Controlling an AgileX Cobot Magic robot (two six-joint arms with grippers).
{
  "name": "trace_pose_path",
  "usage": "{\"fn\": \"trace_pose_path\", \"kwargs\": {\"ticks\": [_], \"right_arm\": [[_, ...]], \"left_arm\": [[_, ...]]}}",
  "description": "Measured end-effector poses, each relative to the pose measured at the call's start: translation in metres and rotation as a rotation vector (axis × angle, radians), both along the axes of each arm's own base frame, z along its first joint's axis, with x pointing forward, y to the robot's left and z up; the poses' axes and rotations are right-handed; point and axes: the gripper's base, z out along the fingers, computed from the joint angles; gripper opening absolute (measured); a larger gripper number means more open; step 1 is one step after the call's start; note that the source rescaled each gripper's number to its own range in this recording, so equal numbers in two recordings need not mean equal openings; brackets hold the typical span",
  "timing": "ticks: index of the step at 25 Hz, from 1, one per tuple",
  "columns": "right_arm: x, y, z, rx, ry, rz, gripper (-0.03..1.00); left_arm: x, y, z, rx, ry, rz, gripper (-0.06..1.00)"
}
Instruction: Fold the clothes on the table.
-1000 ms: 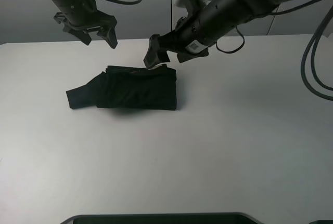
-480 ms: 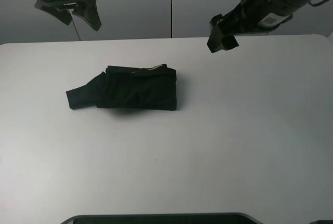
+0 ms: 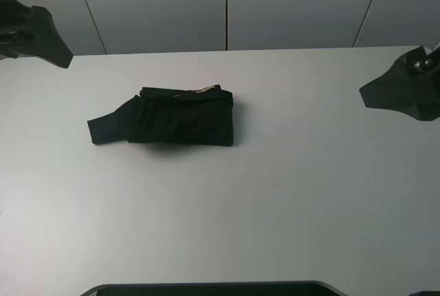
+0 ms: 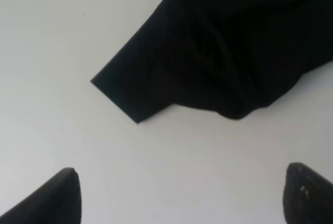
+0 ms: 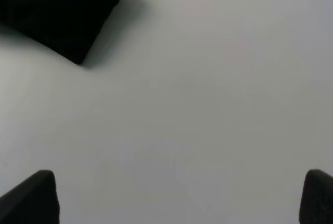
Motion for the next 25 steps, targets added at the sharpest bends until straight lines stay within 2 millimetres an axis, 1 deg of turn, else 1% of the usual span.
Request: {"fn": "trace_pose_path", "kwargs": {"ticks": [5, 7, 11, 14, 17, 22, 25], "right_arm": [[-0.045, -0.024, 0.000, 0.047, -0.025, -0.014, 1.00], [-0.059, -0.032, -0.002, 0.062, -0.052, -0.016, 1.00], [-0.082, -0.045, -0.013, 0.092, -0.112, -0.012, 1.00], [-0.093, -0.051, -0.019, 0.109, -0.146, -0.010, 1.00], [-0.099, -0.054, -0.025, 0.122, -0.168, -0.010, 1.00], [-0.105, -0.057, -0.025, 0.141, -0.201, -0.007, 1.00], [-0.107, -0.055, -0.024, 0.182, -0.219, 0.013, 1.00]], "left_arm": [[-0.059, 0.029, -0.008, -0.024, -0.002, 0.070, 1.00], [-0.080, 0.039, -0.012, -0.039, -0.009, 0.092, 1.00], [-0.119, 0.057, -0.013, -0.075, -0.068, 0.109, 1.00], [-0.142, 0.067, -0.011, -0.104, -0.116, 0.115, 1.00], [-0.161, 0.076, -0.006, -0.141, -0.181, 0.115, 1.00], [-0.188, 0.089, 0.000, -0.202, -0.318, 0.099, 1.00], [-0.202, 0.095, 0.000, -0.228, -0.386, 0.089, 1.00]]}}
